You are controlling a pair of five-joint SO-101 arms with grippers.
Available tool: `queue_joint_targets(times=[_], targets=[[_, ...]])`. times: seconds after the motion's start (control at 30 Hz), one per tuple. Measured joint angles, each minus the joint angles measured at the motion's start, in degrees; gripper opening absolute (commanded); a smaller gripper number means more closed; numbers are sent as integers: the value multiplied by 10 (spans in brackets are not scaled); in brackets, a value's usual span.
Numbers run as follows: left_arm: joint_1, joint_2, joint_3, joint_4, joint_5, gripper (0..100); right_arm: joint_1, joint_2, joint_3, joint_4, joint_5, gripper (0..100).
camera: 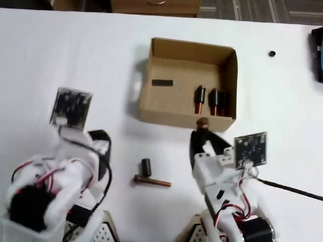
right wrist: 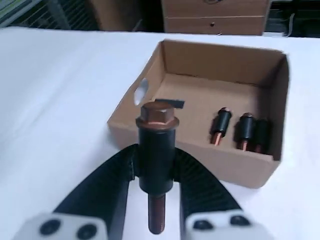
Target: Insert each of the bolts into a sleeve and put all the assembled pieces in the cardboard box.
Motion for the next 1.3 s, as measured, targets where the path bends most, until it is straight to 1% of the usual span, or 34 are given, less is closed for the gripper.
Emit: queue_joint_targets(times=[0.1,0.2,0.33,0.43,0.67,0.83,1.1,1.3], targets=[[-16,-91,85,-41,-31,20,24,83,-55,-20,0,19],[-20,-184,176,-69,-39,20,28,195,-126,-41,0,19],[-22,-283,263,-79,-41,20,34,382,-247,-46,0,19],[-22,-309,302,-80,-41,20,34,527,-357,-46,0,19],[-22,-314,314,-80,-41,20,33,846,-611,-24,0,19],[-22,-314,314,-80,-41,20,40,1039,-741,-13,-1,19],[-69,-314,314,-80,-41,20,61,1268,-847,-13,-1,20],[-71,-314,314,-80,-41,20,65,1404,-899,-13,-1,21]])
